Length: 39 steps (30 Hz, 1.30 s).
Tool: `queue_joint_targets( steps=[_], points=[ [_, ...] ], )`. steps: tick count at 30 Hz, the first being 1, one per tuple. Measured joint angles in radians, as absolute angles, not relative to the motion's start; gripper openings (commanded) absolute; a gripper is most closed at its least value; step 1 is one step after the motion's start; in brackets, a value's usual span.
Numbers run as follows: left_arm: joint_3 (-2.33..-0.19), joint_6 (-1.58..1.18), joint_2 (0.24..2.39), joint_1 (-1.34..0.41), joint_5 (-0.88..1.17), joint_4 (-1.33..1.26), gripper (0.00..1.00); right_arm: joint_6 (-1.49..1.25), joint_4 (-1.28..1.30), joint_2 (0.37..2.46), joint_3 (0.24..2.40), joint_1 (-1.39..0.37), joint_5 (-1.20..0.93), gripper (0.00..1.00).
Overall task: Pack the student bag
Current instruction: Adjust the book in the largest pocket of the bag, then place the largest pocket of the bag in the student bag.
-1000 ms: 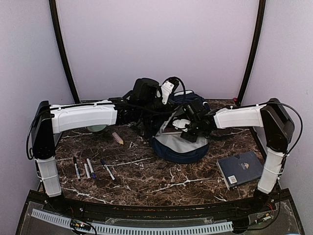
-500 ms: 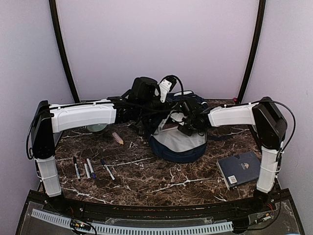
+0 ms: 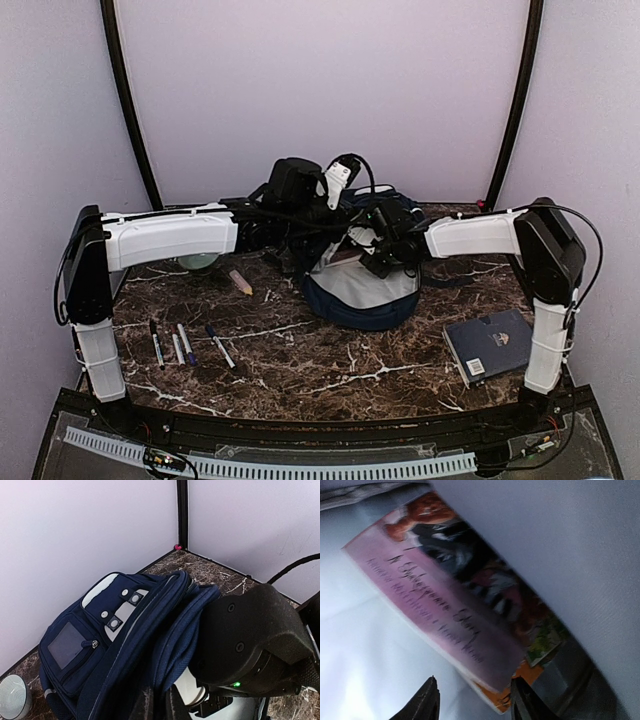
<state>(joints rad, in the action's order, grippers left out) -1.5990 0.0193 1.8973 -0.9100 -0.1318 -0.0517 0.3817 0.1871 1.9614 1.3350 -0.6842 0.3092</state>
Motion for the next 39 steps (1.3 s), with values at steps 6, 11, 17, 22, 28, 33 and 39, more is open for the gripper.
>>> queue_joint_targets(
  steps=[6,11,17,22,28,33,39],
  points=[
    [-1.578,0.031,1.896,-0.915,-0.133,-0.063,0.0,0.368,0.325,1.862,1.29,-0.68,0.173,0.52],
    [-1.551,0.04,1.896,-0.914,-0.132,-0.078,0.0,0.375,0.478,1.731,1.249,-0.681,0.0,0.52],
    [-1.533,0.034,1.896,-0.908,-0.109,-0.083,0.0,0.439,0.661,1.615,1.201,-0.681,-0.186,0.52],
    [-1.493,0.018,1.896,-0.906,-0.079,-0.102,0.0,0.503,0.801,1.492,1.089,-0.658,-0.244,0.55],
    [-1.484,0.006,1.917,-0.906,-0.03,-0.108,0.0,0.591,0.935,1.357,1.024,-0.495,-0.246,0.63],
    [-1.483,0.003,1.968,-0.908,0.022,-0.112,0.0,0.675,0.995,1.235,0.96,-0.326,-0.2,0.67],
    [-1.457,-0.005,2.003,-0.913,0.081,-0.113,0.03,0.805,1.062,1.191,0.883,-0.056,-0.126,0.75]
  ],
)
